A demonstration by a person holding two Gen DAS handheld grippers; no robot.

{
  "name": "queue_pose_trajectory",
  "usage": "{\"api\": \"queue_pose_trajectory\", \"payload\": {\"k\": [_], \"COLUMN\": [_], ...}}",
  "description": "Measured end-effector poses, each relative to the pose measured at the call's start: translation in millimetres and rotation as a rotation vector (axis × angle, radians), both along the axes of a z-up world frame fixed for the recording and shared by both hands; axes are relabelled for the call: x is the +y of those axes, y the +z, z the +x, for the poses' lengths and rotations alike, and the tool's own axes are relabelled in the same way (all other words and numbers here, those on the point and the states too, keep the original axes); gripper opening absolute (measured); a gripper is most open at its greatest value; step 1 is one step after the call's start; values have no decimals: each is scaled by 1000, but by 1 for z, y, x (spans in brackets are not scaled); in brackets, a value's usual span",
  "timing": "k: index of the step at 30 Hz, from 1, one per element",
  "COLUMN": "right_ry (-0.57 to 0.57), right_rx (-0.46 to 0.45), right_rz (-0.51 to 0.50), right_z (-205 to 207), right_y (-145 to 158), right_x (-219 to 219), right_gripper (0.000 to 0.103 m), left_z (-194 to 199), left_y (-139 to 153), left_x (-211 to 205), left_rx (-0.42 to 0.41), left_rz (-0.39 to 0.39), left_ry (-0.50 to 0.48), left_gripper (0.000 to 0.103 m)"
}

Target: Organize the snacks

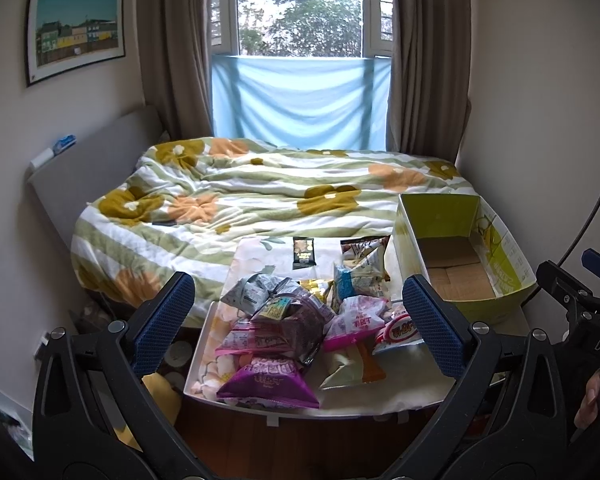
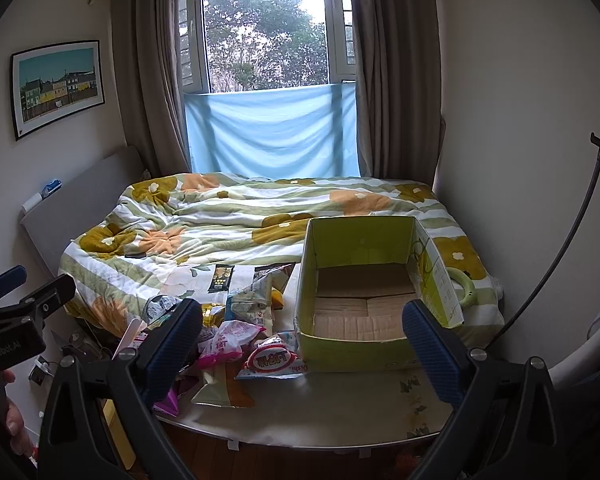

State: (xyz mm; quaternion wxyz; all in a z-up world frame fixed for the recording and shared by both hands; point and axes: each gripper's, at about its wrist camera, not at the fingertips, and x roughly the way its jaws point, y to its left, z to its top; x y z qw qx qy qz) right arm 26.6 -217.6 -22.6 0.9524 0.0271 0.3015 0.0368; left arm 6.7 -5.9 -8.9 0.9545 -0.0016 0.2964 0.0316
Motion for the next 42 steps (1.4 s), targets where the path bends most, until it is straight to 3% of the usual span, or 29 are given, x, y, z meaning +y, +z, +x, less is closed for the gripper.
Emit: {"api": "queue_pose_trajectory", "payload": {"k": [8, 13, 24, 36, 42], "right_ry": [20, 83, 241, 235, 242], "right_rx": [16, 60, 237, 422, 498], "right_rz": [3, 1, 73, 112, 131], "right_z": [4, 13, 46, 72, 84], "right_y": [-1, -14, -97, -187, -218], "right_x": [-3, -4, 25, 77, 88], "right_gripper": [100, 100, 100, 100, 100], "left_z": [3, 1, 14, 90, 108], "left_y": [-1, -20, -118, -221, -256], "left_x": [9, 23, 66, 79, 75], "left_rx": [34, 98, 310, 555, 650], "left_rz": [-43, -59, -145, -171, -157], "left_ry": [45, 112, 157, 13, -49], "left_gripper": [103, 103, 103, 102, 102]}}
